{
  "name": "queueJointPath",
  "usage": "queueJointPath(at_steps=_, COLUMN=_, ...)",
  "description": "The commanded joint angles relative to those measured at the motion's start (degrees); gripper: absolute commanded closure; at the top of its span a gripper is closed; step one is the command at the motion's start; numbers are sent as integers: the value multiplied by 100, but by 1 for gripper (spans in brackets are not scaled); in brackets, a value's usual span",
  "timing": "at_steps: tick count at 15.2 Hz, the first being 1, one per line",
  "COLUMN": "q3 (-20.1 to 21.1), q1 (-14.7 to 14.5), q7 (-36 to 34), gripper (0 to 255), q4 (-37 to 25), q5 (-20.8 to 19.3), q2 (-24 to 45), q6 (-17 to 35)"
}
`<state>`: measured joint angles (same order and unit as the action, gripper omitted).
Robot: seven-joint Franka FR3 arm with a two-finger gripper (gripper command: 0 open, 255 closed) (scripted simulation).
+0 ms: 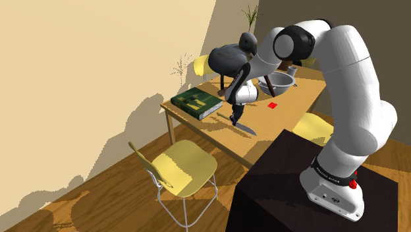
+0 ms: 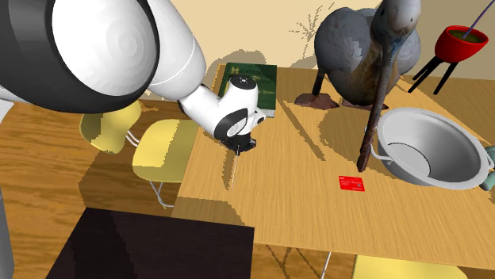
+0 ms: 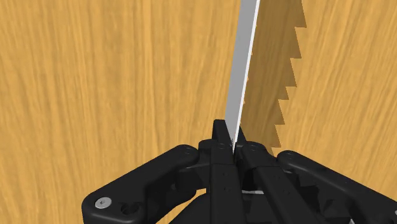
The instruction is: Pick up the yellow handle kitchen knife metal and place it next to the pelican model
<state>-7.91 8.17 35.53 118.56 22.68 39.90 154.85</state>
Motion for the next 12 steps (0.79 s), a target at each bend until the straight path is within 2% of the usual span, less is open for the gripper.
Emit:
queueJointPath(at_steps=1, q3=1, q1=2, q7=1, gripper=255, q4=-2, q5=1, q2=6, q6=2)
queueJointPath(at_steps=12, q3=-284, q1=-216, q7=-228, gripper=255, q4=296, q5=-261, q2=-806, q6=-519)
